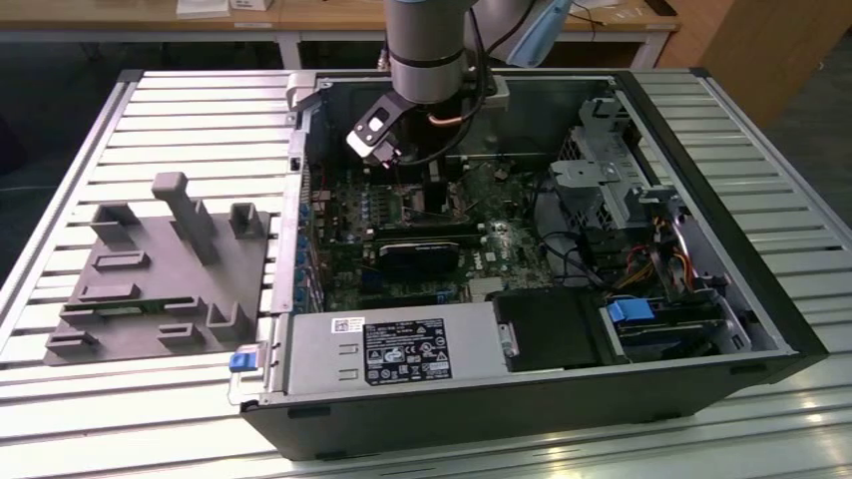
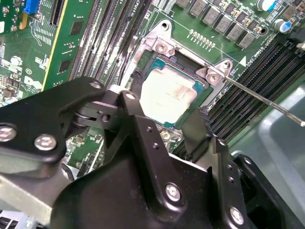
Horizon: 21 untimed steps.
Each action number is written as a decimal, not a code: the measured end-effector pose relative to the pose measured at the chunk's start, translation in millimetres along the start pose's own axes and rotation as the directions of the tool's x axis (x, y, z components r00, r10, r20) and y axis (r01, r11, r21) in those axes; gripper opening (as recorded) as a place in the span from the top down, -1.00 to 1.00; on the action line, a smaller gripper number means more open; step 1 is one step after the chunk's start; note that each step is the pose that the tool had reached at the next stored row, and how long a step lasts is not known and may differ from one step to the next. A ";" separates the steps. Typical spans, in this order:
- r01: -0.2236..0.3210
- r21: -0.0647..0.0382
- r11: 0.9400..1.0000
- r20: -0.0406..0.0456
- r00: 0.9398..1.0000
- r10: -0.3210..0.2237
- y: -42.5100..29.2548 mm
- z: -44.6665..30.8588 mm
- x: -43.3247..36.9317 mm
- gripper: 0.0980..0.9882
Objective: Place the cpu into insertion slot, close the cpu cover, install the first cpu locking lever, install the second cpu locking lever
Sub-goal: 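Place the cpu into insertion slot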
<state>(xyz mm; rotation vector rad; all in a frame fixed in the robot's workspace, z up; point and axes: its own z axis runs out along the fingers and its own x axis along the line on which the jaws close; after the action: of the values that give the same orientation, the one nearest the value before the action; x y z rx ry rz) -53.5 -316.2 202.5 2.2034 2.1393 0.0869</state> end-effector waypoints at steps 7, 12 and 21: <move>0.000 0.000 1.000 0.000 1.000 0.000 0.0 0.0 0.0 0.54; 0.000 0.000 1.000 0.000 1.000 0.000 0.0 -0.1 0.0 0.94; 0.000 0.000 1.000 0.000 1.000 0.000 0.3 -3.2 -0.1 0.99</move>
<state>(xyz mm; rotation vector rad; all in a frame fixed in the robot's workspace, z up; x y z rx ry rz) -53.5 -316.3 205.8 2.2035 2.1391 0.0867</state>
